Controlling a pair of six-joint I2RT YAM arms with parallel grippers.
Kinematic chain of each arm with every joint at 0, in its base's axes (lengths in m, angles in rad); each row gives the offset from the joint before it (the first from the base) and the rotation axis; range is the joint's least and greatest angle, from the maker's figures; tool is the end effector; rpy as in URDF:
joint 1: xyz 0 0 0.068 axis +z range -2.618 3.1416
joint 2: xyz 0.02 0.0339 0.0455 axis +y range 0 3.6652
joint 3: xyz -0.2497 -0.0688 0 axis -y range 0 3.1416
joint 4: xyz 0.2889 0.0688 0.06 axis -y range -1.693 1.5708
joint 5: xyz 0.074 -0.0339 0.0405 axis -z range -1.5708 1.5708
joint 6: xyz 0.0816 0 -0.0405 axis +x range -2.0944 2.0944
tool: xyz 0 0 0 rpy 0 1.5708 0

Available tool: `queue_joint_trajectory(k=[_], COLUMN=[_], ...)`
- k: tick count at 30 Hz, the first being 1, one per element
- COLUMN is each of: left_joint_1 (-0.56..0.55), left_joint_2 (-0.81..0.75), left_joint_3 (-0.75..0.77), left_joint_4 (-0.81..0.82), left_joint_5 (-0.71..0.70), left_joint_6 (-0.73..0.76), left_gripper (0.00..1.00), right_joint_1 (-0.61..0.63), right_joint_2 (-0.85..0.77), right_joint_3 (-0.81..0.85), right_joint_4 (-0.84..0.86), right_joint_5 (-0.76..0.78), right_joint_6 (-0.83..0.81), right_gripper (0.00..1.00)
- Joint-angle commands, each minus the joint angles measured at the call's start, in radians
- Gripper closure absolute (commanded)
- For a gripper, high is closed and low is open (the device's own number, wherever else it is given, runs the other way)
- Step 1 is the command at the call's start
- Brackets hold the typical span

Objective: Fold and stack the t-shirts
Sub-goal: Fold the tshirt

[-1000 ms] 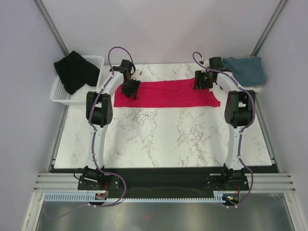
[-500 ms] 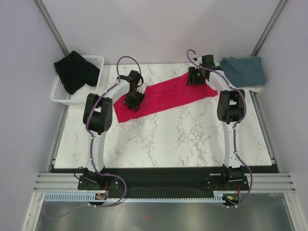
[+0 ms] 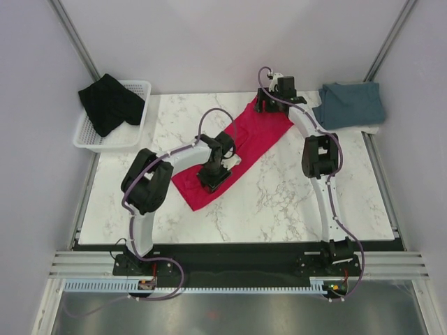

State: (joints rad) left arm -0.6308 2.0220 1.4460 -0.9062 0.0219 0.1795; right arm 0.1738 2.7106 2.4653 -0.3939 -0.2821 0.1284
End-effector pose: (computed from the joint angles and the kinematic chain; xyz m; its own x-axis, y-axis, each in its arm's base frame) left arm 0.3362 -0.2477 0.0762 -0.6859 0.7220 -0.0909 0.7253 0.6884 -0.0057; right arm 0.6500 0.1372 0.1150 -0.6322 0.0139 -0.7747 -0.3077 0.9131 0.2675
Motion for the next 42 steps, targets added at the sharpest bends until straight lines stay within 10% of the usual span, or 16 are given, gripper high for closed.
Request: queue_joint_trajectory(k=[1, 13, 25, 42], left_joint_1=[-0.066, -0.092, -0.093, -0.106], left_joint_2=[-0.075, -0.238, -0.212, -0.023], left_joint_3=[-0.047, 0.028, 0.074, -0.032], left_joint_4=[-0.002, -0.039, -0.100, -0.125], left_joint_5=[-0.016, -0.177, 0.090, 0.162], left_joint_6=[-0.038, 0.055, 0.086, 0.060], left_gripper=[0.46, 0.46, 0.47, 0.49], right_joint_1=[0.000, -0.022, -0.033, -0.023], right_joint_2=[-0.012, -0.368, -0.505, -0.378], right_joint_3=[0.057, -0.210, -0.664, -0.629], right_joint_4=[0.090, 0.069, 0.056, 0.063], right_joint_5=[0.024, 0.017, -0.068, -0.086], right_joint_6=[0.043, 0.077, 0.185, 0.186], right_gripper=[0.24, 0.23, 0.24, 0.24])
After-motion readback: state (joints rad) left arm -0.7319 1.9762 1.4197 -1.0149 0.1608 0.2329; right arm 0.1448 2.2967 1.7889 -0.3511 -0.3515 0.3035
